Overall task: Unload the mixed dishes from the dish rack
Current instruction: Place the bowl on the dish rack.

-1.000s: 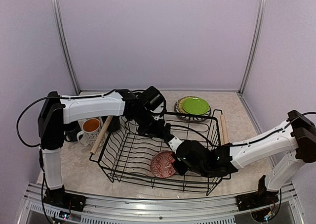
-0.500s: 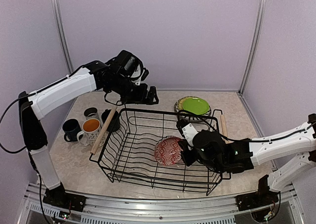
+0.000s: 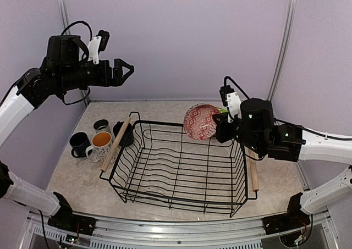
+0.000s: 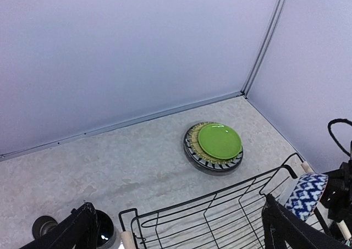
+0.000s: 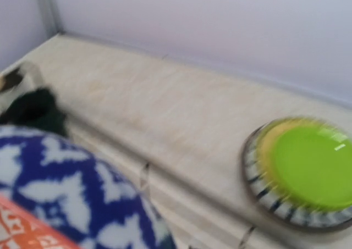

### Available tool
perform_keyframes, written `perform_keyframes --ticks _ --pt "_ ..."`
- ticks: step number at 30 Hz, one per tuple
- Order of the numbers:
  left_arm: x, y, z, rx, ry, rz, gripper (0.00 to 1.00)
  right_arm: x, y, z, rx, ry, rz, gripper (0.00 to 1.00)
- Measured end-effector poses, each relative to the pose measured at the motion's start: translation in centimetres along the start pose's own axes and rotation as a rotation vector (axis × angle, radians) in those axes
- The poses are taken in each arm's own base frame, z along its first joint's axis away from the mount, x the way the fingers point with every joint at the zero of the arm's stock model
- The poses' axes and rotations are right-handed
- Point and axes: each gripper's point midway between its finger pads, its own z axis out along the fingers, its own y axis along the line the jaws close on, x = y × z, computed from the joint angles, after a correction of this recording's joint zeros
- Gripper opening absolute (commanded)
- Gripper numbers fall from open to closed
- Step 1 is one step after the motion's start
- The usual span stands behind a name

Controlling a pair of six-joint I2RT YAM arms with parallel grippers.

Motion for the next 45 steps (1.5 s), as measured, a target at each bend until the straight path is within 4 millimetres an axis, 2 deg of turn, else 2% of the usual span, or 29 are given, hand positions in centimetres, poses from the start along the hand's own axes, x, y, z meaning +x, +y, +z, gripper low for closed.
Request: perform_keyframes --ticks 5,9,12,14,17,20,23,25,27,30,38,45 --pt "0.9 3.0 -0.5 -0.096 -0.044 0.031 0.99 -5.3 -4.3 0.0 0.109 -0.045 0.021 0.0" --pt "2.5 4.0 0.0 -0.14 -0.023 0.062 0.99 -9.1 -10.2 -0.2 0.244 -0.055 0.059 0.0" --pt "2.6 4.3 -0.1 -0.169 -0.028 0.089 0.99 -10.1 -15.0 0.2 0.339 -0.02 0.102 0.0" --pt "2.3 4.3 -0.3 -0.18 -0.04 0.107 0.99 -9.7 -18.6 0.7 0.405 0.026 0.141 0.0" --pt "1.8 4.1 -0.8 -0.197 -0.069 0.135 0.99 -7.3 -23.4 1.6 0.465 0.119 0.214 0.0" --pt "1.6 3.8 -1.3 -0.206 -0.091 0.159 0.99 -3.0 -27.7 2.1 0.472 0.226 0.329 0.0" --pt "1.5 3.7 -1.7 -0.206 -0.104 0.159 0.99 2.0 -30.5 1.8 0.479 0.309 0.454 0.0" --pt "1.3 3.7 -1.8 -0.202 -0.112 0.151 0.99 5.3 -31.6 1.4 0.491 0.362 0.534 0.0" --pt "1.2 3.6 -2.1 -0.194 -0.12 0.14 0.99 8.0 -31.6 1.6 0.484 0.418 0.6 0.0" --pt "0.9 3.4 -2.6 -0.183 -0.138 0.128 0.99 10.7 -31.1 2.8 0.461 0.487 0.675 0.0" --pt "0.4 3.2 -3.2 -0.167 -0.163 0.106 0.99 15.9 -29.6 3.4 0.437 0.532 0.821 0.0" --pt "0.4 3.1 -3.2 -0.156 -0.162 0.098 0.99 19.6 -29.6 4.8 0.438 0.587 0.868 0.0"
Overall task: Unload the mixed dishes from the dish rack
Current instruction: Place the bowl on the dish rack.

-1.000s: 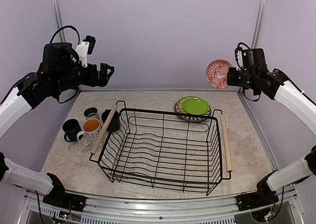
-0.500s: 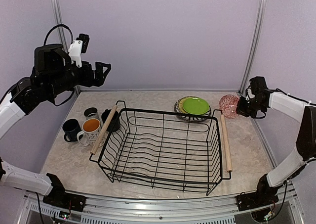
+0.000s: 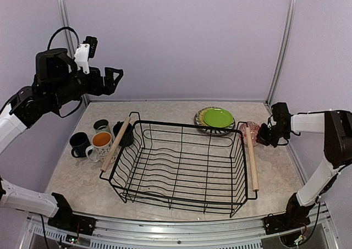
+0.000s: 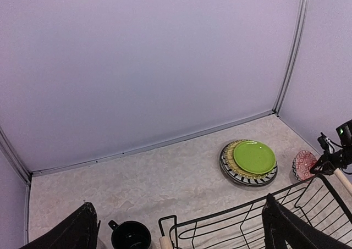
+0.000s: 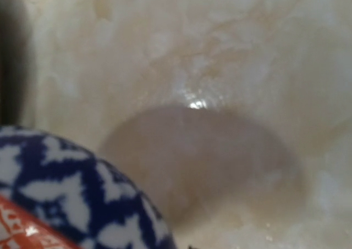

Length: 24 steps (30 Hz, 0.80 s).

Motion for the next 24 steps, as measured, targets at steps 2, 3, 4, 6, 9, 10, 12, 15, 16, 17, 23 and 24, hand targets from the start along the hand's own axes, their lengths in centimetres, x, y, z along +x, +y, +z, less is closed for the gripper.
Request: perform_keyframes --ticks 2,3,4,6,9,10,12,15,16,17,23,24 --pt "0.0 0.0 0.0 0.001 0.0 -0.003 0.99 0.2 -0.1 0.6 -0.002 0.006 0.006 0.0" --pt "0.0 0.0 0.0 0.001 0.001 -0.003 0.99 0.3 -0.2 0.7 -0.006 0.005 0.009 0.0" --pt "0.0 0.0 0.0 0.003 0.001 -0.005 0.99 0.4 -0.2 0.8 -0.01 0.005 0.012 0.0" --pt "0.0 0.0 0.0 0.003 0.001 -0.007 0.99 0.7 -0.3 1.1 -0.018 0.003 0.023 0.0" --pt "0.0 0.0 0.0 0.003 0.002 -0.01 0.99 1.2 -0.6 1.3 -0.02 0.011 0.032 0.0" --pt "0.0 0.0 0.0 0.004 0.002 -0.011 0.99 1.3 -0.7 1.4 -0.02 0.012 0.034 0.0" --pt "0.1 -0.1 0.1 0.005 0.003 -0.011 0.99 1.3 -0.7 1.4 -0.023 0.009 0.034 0.0" --pt "0.1 -0.1 0.1 0.005 0.004 -0.012 0.99 1.1 -0.5 1.4 -0.03 -0.001 0.031 0.0" --pt "0.1 0.0 0.1 0.004 0.004 -0.013 0.99 1.0 -0.5 1.4 -0.031 -0.002 0.03 0.0" --pt "0.1 0.0 0.1 0.004 0.003 -0.013 0.99 1.0 -0.5 1.4 -0.032 -0.005 0.029 0.01" --pt "0.1 0.0 0.1 0.004 0.004 -0.014 0.99 0.9 -0.5 1.4 -0.029 -0.009 0.023 0.11" --pt "0.1 0.0 0.1 0.004 0.004 -0.014 0.99 0.9 -0.5 1.4 -0.03 -0.01 0.022 0.13"
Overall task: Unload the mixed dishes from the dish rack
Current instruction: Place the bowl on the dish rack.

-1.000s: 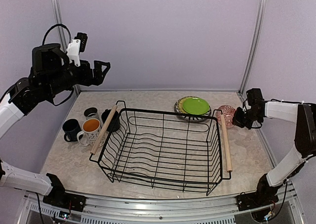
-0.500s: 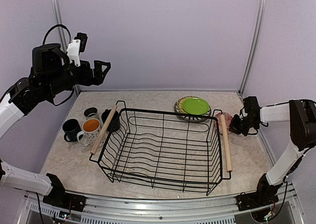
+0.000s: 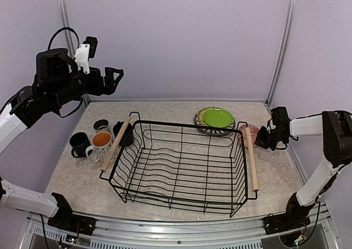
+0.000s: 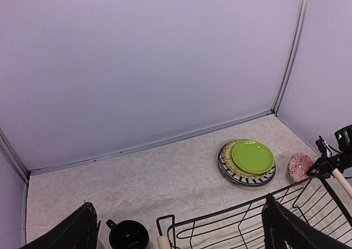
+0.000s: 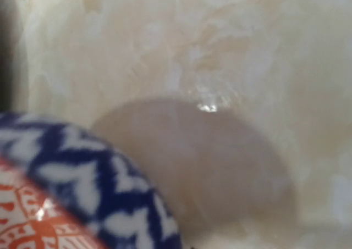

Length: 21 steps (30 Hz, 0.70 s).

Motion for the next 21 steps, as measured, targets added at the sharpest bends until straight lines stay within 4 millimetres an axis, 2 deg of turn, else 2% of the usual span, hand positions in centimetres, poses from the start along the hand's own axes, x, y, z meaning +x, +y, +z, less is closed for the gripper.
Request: perform_keyframes --ticks 5,8,15,18,21 --pt "0.0 0.0 0.0 0.001 0.0 -0.002 0.99 -0.3 0.3 0.1 -0.013 -0.012 -0.008 0.21" --pt "0.0 0.0 0.0 0.001 0.0 -0.003 0.99 -0.4 0.3 0.3 -0.014 -0.014 -0.013 0.3" --pt "0.0 -0.1 0.0 0.004 0.0 -0.004 0.99 -0.4 0.3 -0.1 0.005 -0.027 -0.067 0.62" --pt "0.0 0.0 0.0 0.002 -0.001 -0.003 0.99 -0.9 0.4 -1.4 0.021 -0.056 -0.101 0.79" --pt "0.0 0.1 0.0 -0.008 -0.002 0.001 0.99 -1.6 0.8 -3.3 0.032 -0.102 -0.139 0.92"
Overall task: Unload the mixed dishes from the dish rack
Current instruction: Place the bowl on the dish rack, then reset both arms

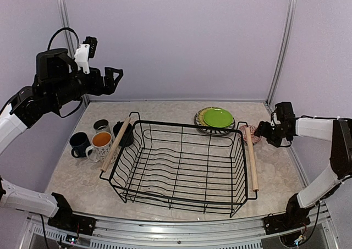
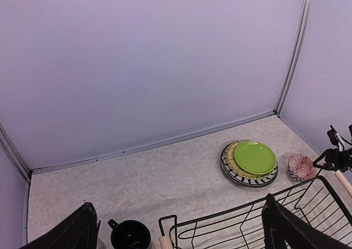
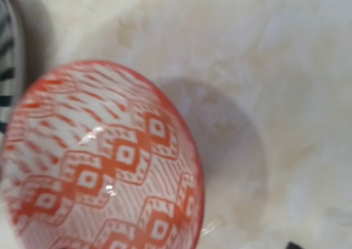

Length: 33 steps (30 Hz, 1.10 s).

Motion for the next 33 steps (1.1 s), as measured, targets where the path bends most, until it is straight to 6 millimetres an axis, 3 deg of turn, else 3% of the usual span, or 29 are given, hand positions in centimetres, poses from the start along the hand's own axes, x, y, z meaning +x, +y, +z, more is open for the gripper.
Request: perform_keyframes --ticks 3,6,11,18,22,27,30,33 --pt "0.2 0.2 0.1 -0.013 0.001 0.005 0.99 -1.5 0.6 -3.0 -0.004 -0.08 -0.056 0.99" --pt "0.5 0.4 0.0 -0.021 -0.004 0.009 0.99 -3.0 1.7 -6.9 -0.039 -0.177 -0.123 1.0" --pt "-0.2 1.6 -1.4 -0.058 -0.063 0.049 0.99 -5.1 5.3 -17.5 -0.196 -0.432 -0.278 1.0" --pt "-6.2 4.0 -6.8 -0.126 -0.25 0.02 0.99 -6.8 9.1 -33.5 -0.318 -0.781 -0.47 1.0" --pt "-9.9 5.1 -11.7 -0.118 -0.38 -0.05 0.99 -6.8 10.1 -40.0 -0.356 -0.922 -0.524 1.0" --pt "-12.7 6.5 -17.5 -0.099 -0.506 -0.137 0.99 -6.5 10.5 -43.7 -0.373 -0.991 -0.542 1.0" --pt "-13.1 7.0 -19.1 -0.092 -0.535 -0.168 0.99 -6.4 10.4 -44.3 -0.374 -1.002 -0.541 1.0" --pt "-12.8 7.1 -19.5 -0.089 -0.527 -0.178 0.99 -6.3 10.3 -44.8 -0.373 -1.014 -0.536 1.0"
